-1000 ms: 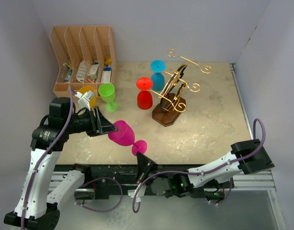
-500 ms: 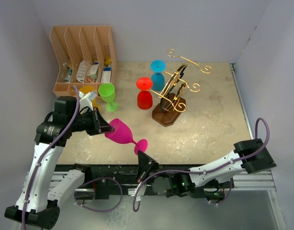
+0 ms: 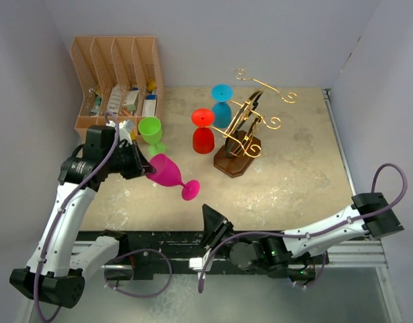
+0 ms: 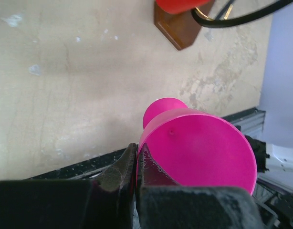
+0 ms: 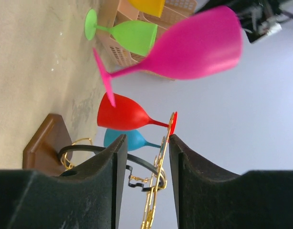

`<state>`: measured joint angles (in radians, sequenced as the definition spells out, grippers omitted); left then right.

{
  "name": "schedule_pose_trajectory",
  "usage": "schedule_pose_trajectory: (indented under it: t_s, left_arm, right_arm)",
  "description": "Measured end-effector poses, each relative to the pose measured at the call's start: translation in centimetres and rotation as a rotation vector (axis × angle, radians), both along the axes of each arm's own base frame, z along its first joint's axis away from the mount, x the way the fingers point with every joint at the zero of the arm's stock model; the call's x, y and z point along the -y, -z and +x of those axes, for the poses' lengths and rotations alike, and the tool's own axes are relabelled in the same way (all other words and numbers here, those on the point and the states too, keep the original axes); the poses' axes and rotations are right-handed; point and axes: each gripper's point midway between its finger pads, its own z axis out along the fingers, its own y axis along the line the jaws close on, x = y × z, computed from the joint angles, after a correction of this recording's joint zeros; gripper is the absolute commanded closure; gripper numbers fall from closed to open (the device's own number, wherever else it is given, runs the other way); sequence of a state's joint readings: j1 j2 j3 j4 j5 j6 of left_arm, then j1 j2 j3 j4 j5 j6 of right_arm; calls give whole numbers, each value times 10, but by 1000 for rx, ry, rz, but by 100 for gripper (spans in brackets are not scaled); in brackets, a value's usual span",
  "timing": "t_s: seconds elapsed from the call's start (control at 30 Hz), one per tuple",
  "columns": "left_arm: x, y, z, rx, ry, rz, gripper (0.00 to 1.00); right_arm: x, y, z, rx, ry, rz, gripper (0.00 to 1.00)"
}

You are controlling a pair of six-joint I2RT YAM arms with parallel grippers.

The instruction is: Take the wine glass off the wine glass rack

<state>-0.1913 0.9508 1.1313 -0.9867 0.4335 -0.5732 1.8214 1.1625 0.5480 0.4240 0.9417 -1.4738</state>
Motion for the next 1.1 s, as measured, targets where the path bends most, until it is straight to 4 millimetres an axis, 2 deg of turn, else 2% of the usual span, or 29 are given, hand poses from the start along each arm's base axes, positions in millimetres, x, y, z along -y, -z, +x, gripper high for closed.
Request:
schedule_pose_trajectory:
  t_s: [0.13,0.2,0.4,0.47,0.53,0.6,0.7,0.9,1.1]
  left_arm:
    - [-17,14,15,-13,-82,95,100]
    - [-27,20,22,-14,-125,155,100]
    - [-53,30,35,-3,-218,285,100]
    - [-60,32,37,1,-237,320,100]
    - [-67,34,40,3,-262,356,100]
    - [-76,35,42,6,-291,395,100]
    - [-89,41,46,-5,-334,463,100]
    - [-117,62,56,-74,-408,628,100]
    - [-157,64,68,-92,-512,679,100]
  right_arm:
    - [2,-20,0,-98,14,113,57]
    - [-5,-43,-3,-175,24,203,57]
    - [-31,-155,-8,-541,69,633,59]
    - [-32,-186,2,-653,98,762,60]
    - [-26,-208,22,-743,149,879,60]
    - [-17,-217,38,-795,188,953,59]
    - [-1,-219,53,-834,242,1024,59]
    - [22,-227,51,-899,215,1103,59]
    - [48,-241,50,-934,186,1184,60]
